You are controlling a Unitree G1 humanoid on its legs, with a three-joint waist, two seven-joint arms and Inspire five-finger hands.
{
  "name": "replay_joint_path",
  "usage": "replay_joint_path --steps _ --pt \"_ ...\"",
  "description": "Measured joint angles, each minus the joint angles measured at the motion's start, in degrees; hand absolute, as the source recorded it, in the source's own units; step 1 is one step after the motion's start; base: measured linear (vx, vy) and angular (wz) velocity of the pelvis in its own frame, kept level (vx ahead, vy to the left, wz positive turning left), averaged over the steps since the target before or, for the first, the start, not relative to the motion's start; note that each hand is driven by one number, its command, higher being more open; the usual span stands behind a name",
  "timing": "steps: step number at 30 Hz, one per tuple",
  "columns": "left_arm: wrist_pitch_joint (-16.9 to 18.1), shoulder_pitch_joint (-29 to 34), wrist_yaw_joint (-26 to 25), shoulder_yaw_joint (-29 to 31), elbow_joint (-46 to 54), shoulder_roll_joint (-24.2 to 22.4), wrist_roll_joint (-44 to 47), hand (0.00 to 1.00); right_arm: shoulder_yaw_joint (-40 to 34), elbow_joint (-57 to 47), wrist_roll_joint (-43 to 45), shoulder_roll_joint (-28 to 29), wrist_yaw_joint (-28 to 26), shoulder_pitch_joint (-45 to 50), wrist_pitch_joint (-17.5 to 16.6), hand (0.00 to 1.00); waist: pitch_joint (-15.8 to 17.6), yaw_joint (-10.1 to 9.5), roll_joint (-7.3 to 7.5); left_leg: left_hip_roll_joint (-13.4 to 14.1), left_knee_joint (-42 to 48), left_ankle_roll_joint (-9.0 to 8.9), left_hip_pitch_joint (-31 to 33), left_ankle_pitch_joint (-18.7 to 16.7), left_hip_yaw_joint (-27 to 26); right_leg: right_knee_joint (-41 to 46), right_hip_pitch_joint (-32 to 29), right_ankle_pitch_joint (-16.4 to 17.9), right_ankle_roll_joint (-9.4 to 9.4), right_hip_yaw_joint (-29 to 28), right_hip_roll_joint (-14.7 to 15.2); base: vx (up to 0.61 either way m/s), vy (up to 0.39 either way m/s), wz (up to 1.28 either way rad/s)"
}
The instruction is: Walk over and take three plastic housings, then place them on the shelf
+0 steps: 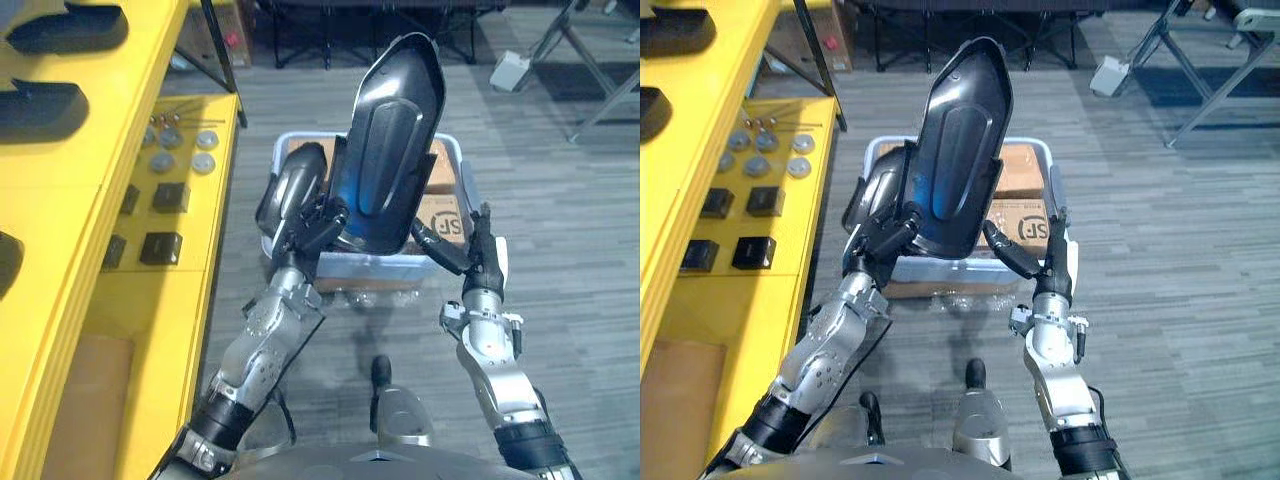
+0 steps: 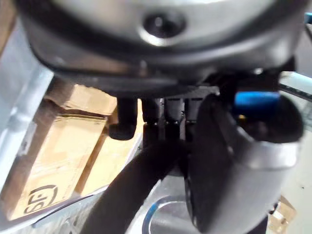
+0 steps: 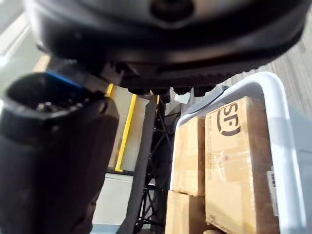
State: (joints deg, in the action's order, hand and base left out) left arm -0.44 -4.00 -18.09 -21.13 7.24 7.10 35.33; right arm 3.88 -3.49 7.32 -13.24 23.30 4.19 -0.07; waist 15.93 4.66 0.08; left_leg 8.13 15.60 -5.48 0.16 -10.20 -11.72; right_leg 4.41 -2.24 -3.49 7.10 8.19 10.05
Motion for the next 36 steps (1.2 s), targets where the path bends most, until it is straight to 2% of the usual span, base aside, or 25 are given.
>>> replay_joint_path --steps 4,9,12,15,19,25,36 --pt "3.51 0.67 0.9 3.81 2.34 -0.13 -5.8 0.0 -1.32 -2.34 2.53 0.23 -2.55 2.34 -2.83 1.0 -1.35 -0.27 -0.21 -0.05 -1.32 -0.25 -1.74 0.29 -0.03 -0.72 1.5 -0.07 0.0 0.09 -0.12 0.0 0.0 0.0" --pt "11.55 5.18 1.48 8.51 8.82 -0.55 -9.24 0.0 -2.9 -4.88 3.35 1.15 -4.24 5.96 -6.98 1.0 -4.06 -0.46 -0.21 -0.35 -2.86 -0.3 -2.12 0.98 0.5 -1.59 1.9 -0.21 -0.06 0.68 -0.06 0.01 0.005 0.05" --pt "15.09 6.8 1.39 11.47 10.64 -0.8 -11.31 0.0 -3.37 -5.17 4.88 2.85 -5.64 7.7 -8.95 1.0 -5.06 -1.19 -0.16 -0.51 -3.75 -0.29 -2.84 1.19 0.47 -1.8 2.48 -0.21 -0.06 0.71 0.02 0.0 0.0 0.0" --pt "16.77 7.6 1.01 13.01 11.24 -0.91 -11.5 0.0 -3.1 -5.21 4.82 3.14 -7.26 8.69 -9.61 1.0 -5.55 -1.58 0.11 -0.61 -3.77 -0.25 -2.81 1.26 0.55 -1.89 2.55 -0.21 -0.07 0.77 0.11 -0.01 0.003 0.01" --pt "17.06 9.85 0.82 13.62 11.24 -0.93 -11.49 0.0 -3.12 -5.26 4.79 3.69 -7.65 8.67 -11.53 1.0 -5.87 -1.64 0.41 -0.64 -3.8 -0.28 -2.79 1.43 0.92 -2.59 3.08 -0.34 -0.07 1.23 0.09 -0.03 0.0 0.05" --pt "17.05 10.72 0.82 13.64 11.24 -0.93 -11.51 0.0 -3.1 -5.26 4.8 3.69 -6.44 8.67 -11.8 1.0 -7.02 -1.69 0.64 -0.65 -3.85 -0.3 -2.79 1.46 0.98 -2.72 3.08 -0.35 -0.07 1.29 0.07 0.0 0.0 0.0" --pt "17.01 10.76 1.28 13.46 11.24 -1.64 -13.17 0.0 -2.54 -5.16 7.68 4.71 -6.86 10.24 -12.49 1.0 -8.87 -1.66 0.15 -0.83 -5.02 -0.34 -2.77 2.02 1.32 -3.75 3.25 -0.66 -0.09 1.82 0.06 0.0 -0.002 0.02"
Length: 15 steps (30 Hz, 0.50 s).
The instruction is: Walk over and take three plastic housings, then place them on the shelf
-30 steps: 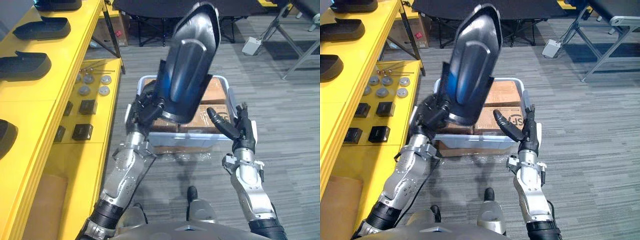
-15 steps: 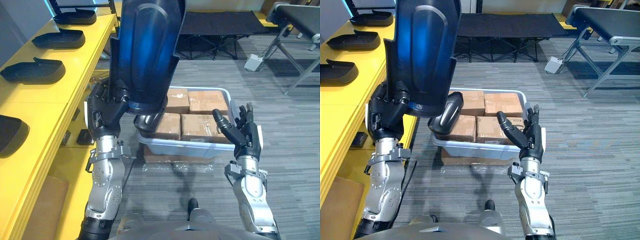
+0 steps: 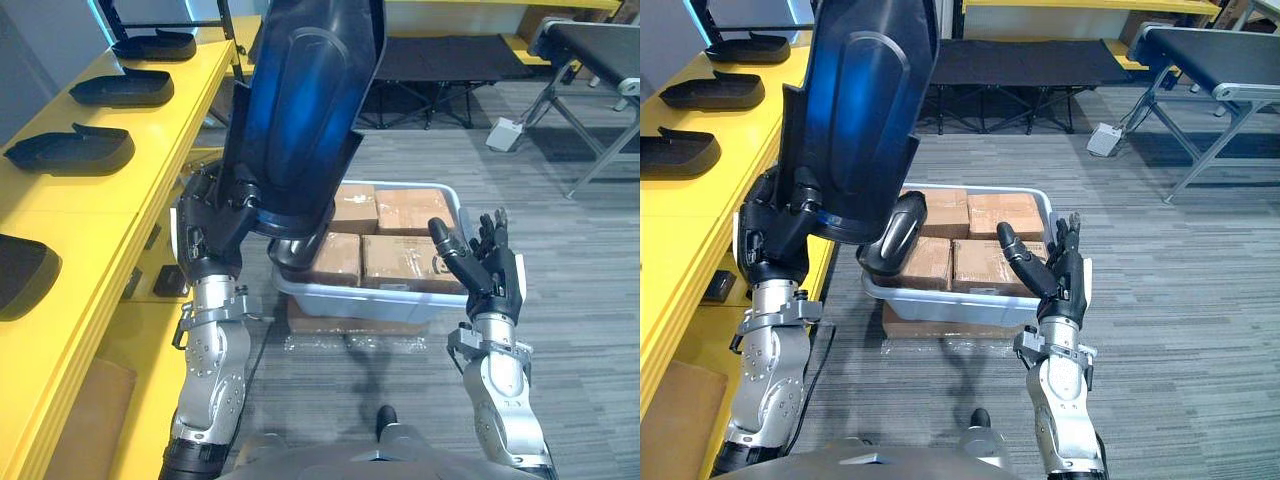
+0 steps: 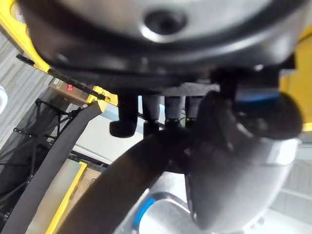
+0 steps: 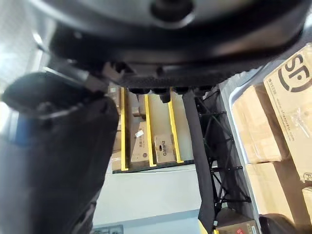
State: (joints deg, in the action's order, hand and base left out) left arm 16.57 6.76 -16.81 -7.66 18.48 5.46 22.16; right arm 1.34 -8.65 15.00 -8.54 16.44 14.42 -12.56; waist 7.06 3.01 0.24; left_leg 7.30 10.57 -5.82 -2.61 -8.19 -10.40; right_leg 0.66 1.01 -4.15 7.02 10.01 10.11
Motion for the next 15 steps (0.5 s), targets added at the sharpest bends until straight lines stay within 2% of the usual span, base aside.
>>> replay_joint_path --steps 7,11,15 --pt "-0.17 0.22 -0.43 -0.04 0.01 0.03 -2.85 0.0 -0.02 0.1 2.35 -0.01 -4.18 0.43 -0.77 1.0 -0.19 0.06 -0.21 -0.05 -0.49 -0.05 -0.03 0.38 0.36 -0.05 0.09 0.0 0.0 0.36 0.01 -0.01 -0.002 0.02" --pt "-0.32 0.85 -2.28 0.97 0.01 -0.01 -4.9 0.0 0.0 0.36 6.01 -0.13 -7.8 0.37 -0.89 1.0 -0.31 -0.43 -0.28 -0.11 -0.82 -0.14 -0.05 0.78 1.51 -0.8 1.05 -0.09 -0.09 1.62 -0.02 -0.02 -0.012 0.13" --pt "-0.62 4.99 -6.23 6.56 3.74 -0.71 -7.31 0.0 1.85 2.5 7.91 -0.47 -11.35 -1.5 -1.51 1.0 -0.52 -1.56 -0.3 -0.15 -0.72 -0.2 0.28 0.86 3.34 -1.9 2.54 -0.19 -0.08 3.74 -0.08 0.0 -0.011 0.19"
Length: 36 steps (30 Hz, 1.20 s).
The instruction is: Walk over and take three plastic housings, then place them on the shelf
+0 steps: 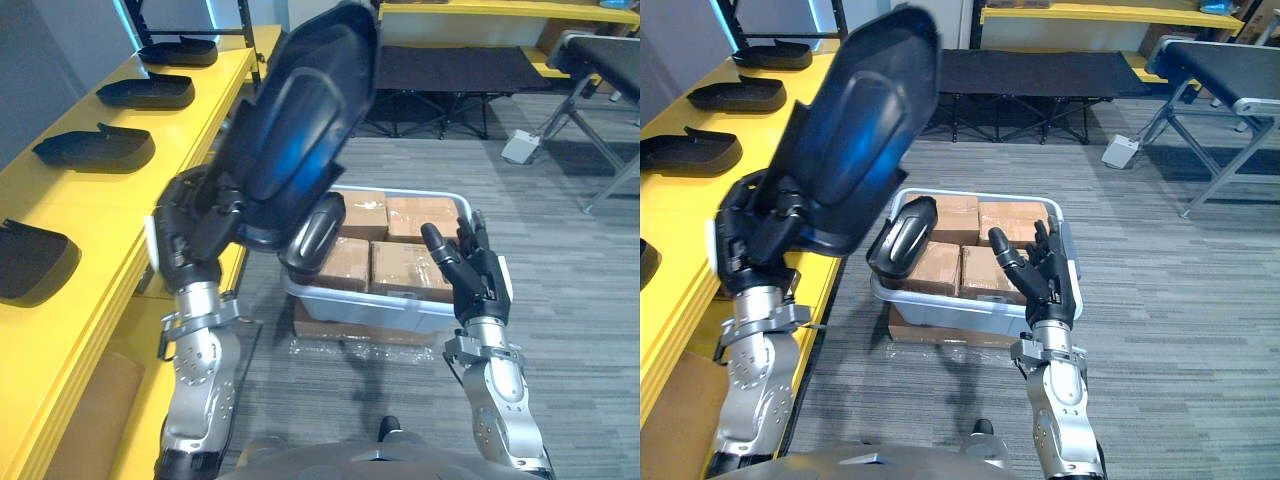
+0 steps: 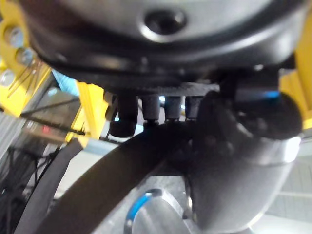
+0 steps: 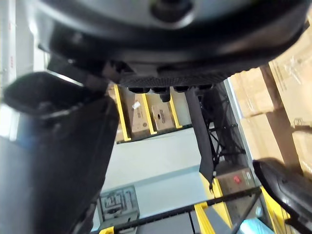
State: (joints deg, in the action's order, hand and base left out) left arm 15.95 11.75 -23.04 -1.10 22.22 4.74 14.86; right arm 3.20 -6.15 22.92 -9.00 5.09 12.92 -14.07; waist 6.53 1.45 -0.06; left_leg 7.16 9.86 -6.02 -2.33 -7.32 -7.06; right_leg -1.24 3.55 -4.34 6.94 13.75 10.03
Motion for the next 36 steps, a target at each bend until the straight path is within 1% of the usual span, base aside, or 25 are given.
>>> replay_joint_path --steps 1,3,4,6,7,9,10,11,12,14,17,18,19,20,21,22,25,26,27,28,30,32,33,34,36 --pt "0.0 0.32 -0.34 0.53 0.34 -0.15 -0.04 0.0 0.33 0.12 0.3 -0.05 -0.13 -0.27 0.0 1.0 0.0 -0.12 0.0 -0.02 0.0 -0.01 0.04 0.03 0.26 -0.03 0.12 0.0 0.0 0.2 0.0 0.01 -0.011 0.34" --pt "-0.02 1.36 -2.74 4.03 1.65 -1.07 -0.55 0.0 2.6 1.31 0.63 -0.61 -1.38 -2.28 -0.33 1.0 -0.31 -1.89 0.14 -0.23 0.1 -0.01 0.97 0.32 2.46 -0.81 1.15 0.01 -0.01 2.44 0.0 0.0 -0.01 0.45" --pt "-0.02 1.91 -3.31 5.14 2.17 -1.49 -1.39 0.0 3.33 1.79 0.69 -0.85 -1.73 -3.13 -0.34 1.0 -0.58 -2.25 0.28 -0.34 0.05 -0.01 1.37 0.52 3.12 -1.01 1.2 0.01 -0.01 3.15 0.03 0.0 -0.016 0.56" --pt "-0.02 3.32 -4.44 8.52 3.53 -2.9 -1.95 0.0 6.6 3.3 1.17 -2.01 -2.49 -6.57 -0.43 1.0 -0.75 -4.67 0.46 -0.76 -0.03 0.03 2.19 1.09 5.73 -1.53 2.25 0.01 -0.01 5.81 0.1 0.02 -0.015 0.56" --pt "-0.02 4.01 -4.63 9.31 3.82 -3.12 -1.94 0.0 7.36 4.11 1.2 -2.18 -2.66 -7.77 -0.42 1.0 -0.79 -5.27 0.54 -0.83 0.0 0.0 2.19 1.12 6.28 -1.9 2.79 0.01 -0.01 6.42 0.08 0.02 -0.012 0.51" --pt "-0.02 6.42 -4.81 11.86 4.75 -4.31 -1.94 0.0 10.43 6.42 2.11 -2.29 -4.1 -11.62 -0.44 1.0 -0.94 -7.65 0.75 -1.36 -0.04 -0.01 2.56 1.42 8.94 -2.69 4.15 0.09 -0.06 9.16 0.09 -0.01 -0.011 0.56" --pt "-0.01 7.03 -4.81 12.36 4.96 -4.51 -1.94 0.0 11.02 6.63 2.36 -2.27 -4.32 -12.4 -0.43 1.0 -1.05 -8.2 0.94 -1.57 0.0 0.0 2.96 1.52 9.59 -3.1 4.47 0.1 -0.06 9.89 0.12 -0.02 -0.011 0.59" --pt "0.01 7.87 -4.71 13.48 5.03 -4.97 -1.92 0.0 11.8 7.0 2.43 -2.26 -4.73 -14.2 -0.43 1.0 -1.13 -9.55 1.09 -1.84 -0.03 0.01 3.59 1.82 10.79 -3.21 4.62 0.13 -0.08 11.17 0.17 -0.02 -0.008 0.44" --pt "0.04 8.45 -4.7 14.16 5.04 -5.11 -1.92 0.0 12.25 7.47 2.48 -2.24 -4.92 -15.36 -0.43 1.0 -1.2 -10.01 1.22 -1.98 -0.04 0.01 3.86 1.98 11.4 -3.21 4.65 0.17 -0.11 11.53 0.21 0.0 0.001 0.44" --pt "0.05 10.34 -4.35 16.62 5.04 -5.87 -1.78 0.0 13.19 9.51 2.54 -2.14 -5.18 -19.19 -0.42 1.0 -1.23 -11.77 1.71 -2.53 -0.11 0.07 3.95 2.32 12.99 -3.22 5.62 0.43 -0.2 13.41 0.42 0.0 0.016 0.39" --pt "0.65 11.55 -3.05 19.1 5.04 -6.78 -1.21 0.0 13.26 10.26 2.88 -1.55 -4.62 -20.89 -0.41 1.0 -1.28 -13.23 2.61 -3.2 -0.04 0.1 4.05 2.29 14.14 -3.19 6.39 0.98 -0.14 14.87 0.83 0.01 0.033 0.27" --pt "0.91 11.56 -2.78 19.45 5.04 -6.82 -0.85 0.0 13.26 10.26 2.88 -1.47 -4.59 -20.9 -0.41 1.0 -1.27 -13.49 2.76 -3.24 -0.01 0.18 4.09 2.19 14.29 -3.13 6.39 1.13 -0.29 14.99 0.87 0.0 0.037 0.12" --pt "1.99 11.56 -2.18 20.11 5.04 -6.97 0.8 0.0 13.26 10.33 2.87 -1.43 -4.61 -20.89 -0.34 1.0 -1.15 -13.73 2.98 -3.3 0.13 0.48 4.18 1.96 14.54 -2.81 6.38 1.46 -0.53 15.2 0.96 0.0 0.029 0.07" --pt "2.94 11.58 -1.89 20.31 5.04 -7.18 1.78 0.0 13.26 10.45 2.88 -1.43 -4.61 -20.89 -0.27 1.0 -1.14 -13.76 3.14 -3.4 0.38 0.44 4.35 1.84 14.69 -2.63 6.38 1.63 -0.33 15.34 1.07 0.01 0.049 0.09" --pt "4.71 11.63 -1.44 20.58 5.06 -7.63 3.38 0.0 13.26 10.49 3.08 -1.44 -4.78 -20.88 -0.18 1.0 -1.05 -13.73 3.06 -3.4 1.85 0.38 4.91 1.16 14.85 -1.82 6.27 2.06 -0.26 15.47 1.13 0.01 0.046 0.06" --pt "5.38 11.68 -1.27 20.72 5.12 -7.92 3.81 0.0 13.26 10.52 3.09 -1.44 -4.88 -20.86 -0.11 1.0 -0.99 -13.72 2.96 -3.35 2.49 0.12 5.01 0.97 14.9 -1.55 6.32 2.25 -0.31 15.48 1.13 0.02 0.07 0.01" --pt "7.72 13.12 -0.38 21.31 6.91 -9.31 6.95 0.0 13.19 10.63 3.07 -1.51 -5.73 -20.43 0.0 1.0 -0.83 -13.52 2.7 -3.25 6.13 0.28 5.98 -0.85 15.35 0.47 6.64 3.57 0.13 15.88 1.19 0.02 0.05 0.08" --pt "8.28 13.46 0.17 21.39 7.44 -9.56 8.59 0.0 13.12 10.74 3.05 -1.51 -5.74 -20.12 0.05 1.0 -0.82 -13.62 2.7 -3.25 6.77 0.45 6.08 -1.2 15.42 0.7 7.07 3.74 0.27 16.22 1.21 0.06 0.038 0.22" --pt "9.37 13.4 1.87 21.43 7.46 -9.69 12.21 0.0 12.89 10.72 2.93 -1.49 -5.73 -19.4 0.07 1.0 -0.79 -13.51 2.65 -3.53 7.0 0.59 6.4 -1.27 15.85 1.0 7.87 3.93 0.56 17.6 1.45 0.06 0.03 0.31" --pt "9.75 13.29 2.77 21.39 7.46 -9.74 13.85 0.0 12.57 10.71 2.77 -1.47 -5.74 -18.84 0.08 1.0 -0.84 -13.42 2.74 -3.81 7.05 0.75 6.8 -1.14 16.08 1.22 8.11 4.15 0.71 18.36 1.68 0.06 0.024 0.63" --pt "11.48 12.98 7.25 21.25 7.47 -10.01 19.57 0.0 10.39 10.7 2.13 -1.42 -5.57 -16.05 0.15 1.0 -0.79 -12.64 3.07 -5.27 6.79 2.04 7.92 0.0 16.28 1.67 9.43 5.09 0.96 22.04 2.83 0.03 0.044 0.8" --pt "13.03 13.11 9.49 21.28 7.72 -10.07 23.57 0.0 9.01 10.72 2.03 -1.35 -5.05 -14.62 0.58 1.0 -0.72 -12.87 3.04 -6.3 5.7 2.26 7.93 0.93 16.94 2.62 9.56 5.85 1.26 22.99 3.84 0.01 0.056 0.52" --pt "14.03 13.11 9.93 21.17 8.5 -10.06 25.08 0.0 8.04 10.72 2.01 -1.32 -5.01 -13.97 0.74 1.0 -0.7 -12.81 3.05 -6.73 4.89 2.3 7.97 1.48 17.2 3.38 9.53 6.32 1.09 23.69 4.4 0.01 0.073 0.38" --pt "14.22 13.11 10.04 21.17 9.17 -10.06 25.42 0.0 7.63 10.72 2.01 -1.32 -5.02 -13.71 0.79 1.0 -0.67 -12.77 3.08 -6.87 4.73 2.32 8.01 1.62 17.19 3.66 9.51 6.47 1.03 23.75 4.57 0.01 0.058 0.29" --pt "15.73 13.11 10.9 21.04 10.72 -10.05 25.52 0.0 6.64 10.7 2.03 -1.23 -5.21 -13.27 0.83 1.0 -0.56 -12.18 3.19 -7.38 4.74 2.47 8.14 1.74 17.3 5.29 9.26 8.21 0.27 23.25 5.2 0.01 0.053 0.26"
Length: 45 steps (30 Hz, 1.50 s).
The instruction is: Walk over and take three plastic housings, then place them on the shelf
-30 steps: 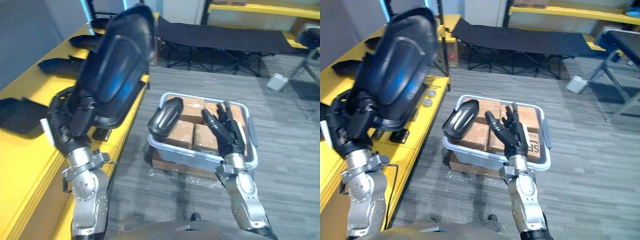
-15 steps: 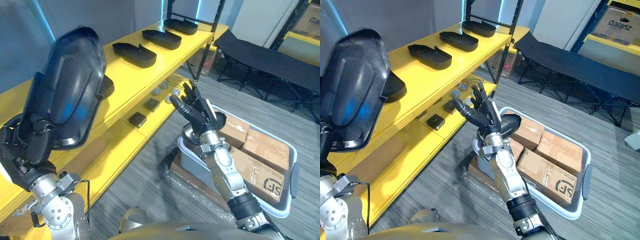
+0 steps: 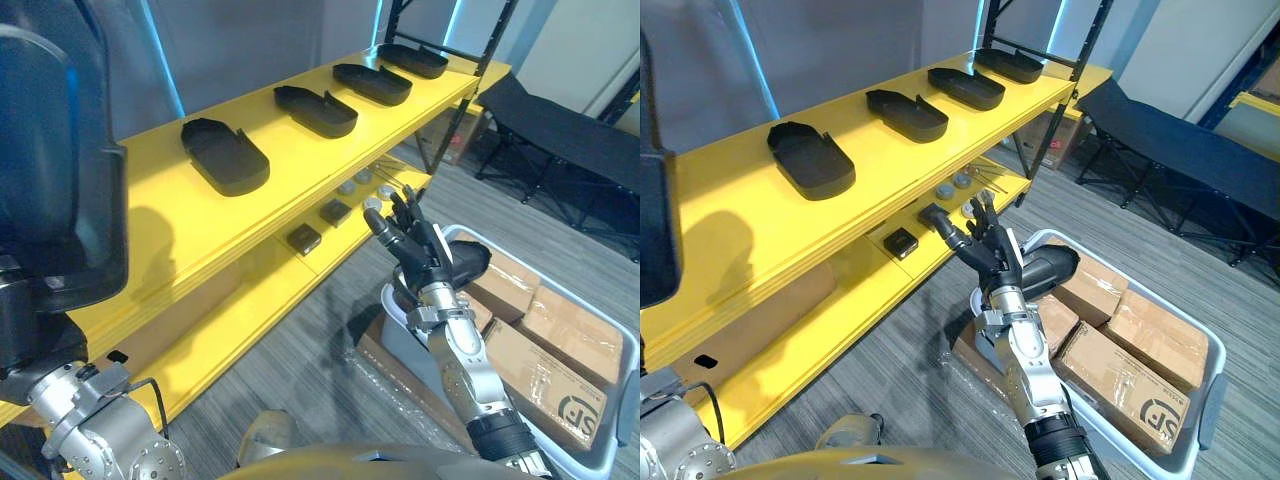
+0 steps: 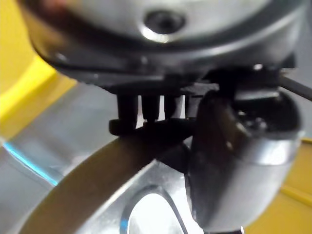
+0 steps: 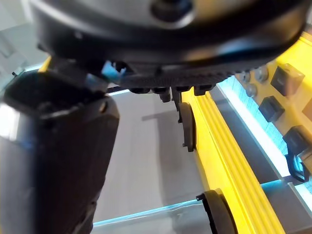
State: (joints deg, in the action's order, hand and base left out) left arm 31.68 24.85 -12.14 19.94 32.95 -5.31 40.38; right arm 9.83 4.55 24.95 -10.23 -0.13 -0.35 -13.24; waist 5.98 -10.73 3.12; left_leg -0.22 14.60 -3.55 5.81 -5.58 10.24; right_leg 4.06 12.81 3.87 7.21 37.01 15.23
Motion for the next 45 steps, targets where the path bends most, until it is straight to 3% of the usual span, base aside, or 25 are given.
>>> replay_joint_path --steps 3,4,5,6,11,13,16,18,21,23,25,28,31,33,35,36,37,38,40,43,45 --pt "1.05 -1.29 1.98 -3.37 1.4 0.55 -0.03 0.0 -3.78 -2.09 -0.52 0.07 0.0 3.46 -0.06 1.0 -0.14 3.35 0.35 -3.23 0.19 0.78 1.61 1.25 4.58 5.44 -3.57 7.2 -3.27 -13.17 -1.62 -0.03 0.015 0.97" --pt "1.01 -2.67 2.84 -5.81 1.29 0.99 -0.15 0.0 -6.45 -3.24 -0.51 0.41 0.12 6.27 -0.09 1.0 -0.11 5.02 0.3 -5.38 -0.1 1.12 1.92 2.15 7.6 7.95 -4.63 10.15 -7.36 -20.96 -2.48 0.02 -0.005 1.29" --pt "0.99 -3.22 2.98 -6.5 1.21 1.11 -0.22 0.0 -7.26 -3.25 -0.5 0.71 0.14 7.0 -0.12 1.0 -0.11 5.74 0.36 -6.25 -0.37 1.14 1.95 2.49 8.81 8.46 -4.64 10.43 -7.74 -23.63 -2.65 0.06 0.026 1.28" --pt "0.98 -4.72 3.05 -7.81 0.55 1.42 -0.27 0.0 -8.89 -3.24 -0.48 1.5 0.15 8.34 -0.13 1.0 -0.13 6.95 0.43 -7.19 -0.93 1.17 1.96 3.4 10.38 9.44 -4.63 10.24 -7.45 -26.12 -2.52 0.05 0.036 0.8" --pt "0.99 -6.42 2.75 -8.49 -0.27 1.84 -0.42 0.0 -9.74 -3.23 -0.51 2.57 -2.23 8.24 -1.34 1.0 0.08 7.39 0.14 -6.0 -0.76 0.84 3.33 4.81 6.39 7.75 -4.44 8.68 -4.78 -24.8 -2.61 -0.01 0.017 0.21" --pt "1.0 -6.44 2.57 -8.54 -1.14 1.87 -0.42 0.0 -9.69 -3.24 -1.52 2.57 -3.68 7.16 -1.93 1.0 0.47 6.36 -0.48 -5.05 -0.52 0.5 3.3 4.99 5.34 6.78 -4.28 8.22 -3.99 -24.9 -3.19 -0.11 -0.001 -0.26" --pt "1.0 -6.36 1.74 -9.26 -2.11 1.84 -0.32 0.0 -9.65 -3.34 -1.67 2.42 -5.38 4.6 -2.82 1.0 2.5 6.39 -2.5 -3.38 -0.09 -0.59 3.45 5.38 4.74 6.96 -4.19 8.54 -3.25 -24.89 -4.54 -0.19 -0.022 -0.11" --pt "1.01 -6.39 1.52 -10.14 -2.11 1.82 -0.32 0.0 -9.58 -3.83 -1.6 2.35 -5.77 4.66 -3.54 1.0 3.98 7.07 -3.77 -0.73 -1.53 -0.87 3.69 4.9 -0.07 7.99 -4.13 9.26 -1.68 -24.35 -5.41 -0.26 -0.048 0.24" --pt "1.18 -6.57 1.66 -10.55 -2.18 1.77 -0.43 0.0 -9.83 -4.63 -1.56 2.0 -5.9 4.85 -4.84 1.0 4.83 8.09 -3.4 1.35 -1.78 0.07 3.93 5.01 -5.51 7.89 -4.94 9.68 -2.38 -23.36 -4.5 -0.18 -0.011 0.37" --pt "2.6 -6.43 1.7 -10.22 -2.14 1.83 -0.49 0.0 -9.75 -5.07 -1.45 1.55 -5.9 4.85 -6.71 1.0 4.74 7.84 -5.26 1.91 0.07 0.39 3.08 5.03 -8.25 9.71 -5.13 10.12 -1.84 -23.47 -4.47 -0.06 0.027 0.01" --pt "4.42 -6.54 1.74 -9.92 -2.13 1.79 -0.46 0.0 -8.67 -5.28 -1.48 1.62 -5.95 4.54 -7.97 1.0 5.15 7.44 -4.33 1.18 0.39 0.58 3.06 4.97 -9.41 11.34 -5.81 10.73 -1.39 -23.94 -3.31 0.0 0.062 -0.04" --pt "4.5 -6.68 1.72 -9.77 -2.13 1.78 -0.49 0.0 -7.48 -5.28 -1.55 2.16 -5.69 3.73 -8.48 1.0 5.21 7.47 -2.98 -0.25 1.46 1.45 3.12 4.04 -9.54 12.42 -5.51 11.89 -1.16 -23.32 -1.77 0.07 0.087 0.1" --pt "4.37 -7.87 2.35 -9.82 -2.13 1.89 -0.53 0.0 -6.92 -5.26 -1.68 2.55 -4.69 3.14 -8.66 1.0 5.17 7.27 -0.85 -2.84 3.34 2.88 1.79 1.57 -9.59 12.63 -1.79 12.67 -0.86 -21.36 0.73 0.13 0.103 0.24" --pt "4.29 -10.1 2.42 -9.58 -2.25 2.25 -0.73 0.0 -6.33 -4.23 -1.89 2.71 -3.01 1.45 -8.75 1.0 5.15 7.21 -0.82 -3.15 3.4 3.73 0.02 0.53 -8.55 29.38 -8.38 8.6 -2.05 -23.11 2.98 0.18 0.119 0.26" --pt "4.26 -11.49 2.49 -9.44 -2.2 3.01 -0.9 0.0 -5.96 -3.4 -2.37 3.06 -2.67 -0.01 -8.92 1.0 4.94 7.05 -0.41 -3.07 1.69 4.57 -2.55 0.14 -7.9 37.56 -12.25 2.86 -2.04 -25.59 3.8 0.23 0.076 0.11" --pt "4.26 -12.1 2.43 -9.35 -2.14 3.19 -2.21 0.0 -5.81 -2.56 -3.8 3.28 -2.68 -1.44 -9.22 1.0 4.86 7.56 -0.63 -2.82 -0.01 5.69 -4.42 0.6 -7.12 40.6 -13.53 1.11 -2.95 -26.29 3.87 0.22 0.026 0.15" --pt "4.32 -12.6 2.39 -9.37 -2.12 3.35 -2.86 0.0 -5.8 -2.46 -4.3 3.29 -2.72 -1.97 -9.5 1.0 4.8 7.88 -1.12 -2.52 -0.35 5.91 -4.58 0.59 -6.68 40.75 -14.09 3.18 -3.68 -26.3 3.67 0.21 0.009 0.26" --pt "4.18 -14.67 2.27 -9.49 -2.15 3.87 -3.01 0.0 -5.79 -2.46 -4.39 3.15 -3.2 -3.69 -10.02 1.0 4.54 7.91 -0.77 -1.5 -0.88 5.9 -5.02 0.48 -5.69 38.27 -15.37 7.72 -3.87 -25.9 2.09 0.14 0.005 0.24" --pt "3.69 -16.87 1.6 -9.79 -2.32 4.58 -3.01 0.0 -5.83 -2.48 -4.57 2.83 -3.33 -5.44 -10.29 1.0 4.82 8.06 -1.61 -0.04 -0.97 5.4 -5.24 0.36 -4.84 31.66 -15.98 9.31 -4.33 -25.99 -0.22 0.17 -0.026 0.24" --pt "2.6 -20.28 -0.14 -10.25 -4.61 6.74 -3.1 0.0 -5.84 -2.91 -4.56 0.31 -3.91 -7.13 -11.28 1.0 4.69 8.27 -2.06 1.95 -0.28 3.52 -5.45 -0.98 -2.51 19.84 -16.79 8.46 -3.46 -28.65 -2.82 0.14 -0.117 0.36" --pt "1.48 -20.5 -2.17 -10.31 -6.21 7.54 -4.16 0.0 -5.91 -4.42 -4.57 -1.29 -4.93 -7.87 -11.28 1.0 3.86 8.8 -0.7 1.58 0.32 1.8 -5.17 -2.03 -0.38 12.68 -16.18 4.98 -2.05 -32.6 -4.1 0.14 -0.24 0.5"
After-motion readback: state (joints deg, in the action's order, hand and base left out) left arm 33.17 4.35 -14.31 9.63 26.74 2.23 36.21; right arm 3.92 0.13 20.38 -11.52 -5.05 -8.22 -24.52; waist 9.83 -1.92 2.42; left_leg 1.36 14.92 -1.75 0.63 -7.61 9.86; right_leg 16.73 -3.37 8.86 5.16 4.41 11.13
